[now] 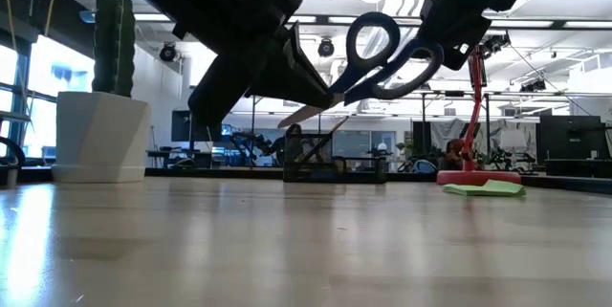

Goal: Pick and place office supplies into organizer
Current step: Put the blue scissors into the top left section of the desk organizer

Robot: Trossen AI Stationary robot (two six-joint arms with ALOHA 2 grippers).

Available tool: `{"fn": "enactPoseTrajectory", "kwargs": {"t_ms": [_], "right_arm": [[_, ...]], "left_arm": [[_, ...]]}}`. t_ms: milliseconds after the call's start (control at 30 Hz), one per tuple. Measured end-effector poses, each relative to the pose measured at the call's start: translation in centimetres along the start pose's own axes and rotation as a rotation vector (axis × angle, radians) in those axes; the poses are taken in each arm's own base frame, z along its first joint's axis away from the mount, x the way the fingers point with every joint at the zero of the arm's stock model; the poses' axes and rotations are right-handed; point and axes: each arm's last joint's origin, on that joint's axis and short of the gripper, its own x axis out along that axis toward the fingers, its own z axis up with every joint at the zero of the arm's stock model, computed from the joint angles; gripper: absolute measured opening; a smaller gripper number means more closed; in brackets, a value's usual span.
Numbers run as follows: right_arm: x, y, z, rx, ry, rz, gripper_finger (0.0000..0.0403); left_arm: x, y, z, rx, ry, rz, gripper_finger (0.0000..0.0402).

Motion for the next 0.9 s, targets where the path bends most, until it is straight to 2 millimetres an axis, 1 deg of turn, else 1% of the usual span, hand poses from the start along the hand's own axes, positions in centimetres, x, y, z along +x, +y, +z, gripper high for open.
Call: {"fn": "enactPoseTrajectory", "kwargs": {"t_ms": [67, 167, 233, 433, 700, 800, 900], "right_arm": [[0.0, 0.0, 0.1, -0.002, -0.014, -0.001, 0.0068], [0.0, 0.1, 0.3, -0.025, -0.035, 0.008, 0.0088], [0.0, 0.1, 0.4, -0.031, -0.042, 0.01, 0.0098], [0.0, 0.1, 0.5, -0.046, -0.055, 0.002, 0.0115], [-0.1, 0.2, 0.6, -0.054, -0.064, 0.008, 0.0131], [-0.9, 0.3, 0.8, -0.073, -0.081, 0.021, 0.0137], [-2.9, 0.6, 1.1, -0.093, -0.128, 0.036, 0.0148]], "left_arm": [[0.0, 0.0, 0.0, -0.008, 0.002, -0.001, 0.001], [0.0, 0.0, 0.0, -0.017, 0.008, 0.012, 0.0018], [0.0, 0.0, -0.1, -0.018, 0.014, 0.024, 0.0013], [0.0, 0.0, -0.1, -0.044, 0.018, 0.02, 0.0002], [0.0, -0.1, -0.1, -0.067, 0.014, 0.002, 0.0], [0.0, -0.1, -0.1, -0.08, 0.004, -0.019, 0.0], [0.0, -0.1, -0.1, -0.09, 0.002, -0.027, 0.0001]]}}
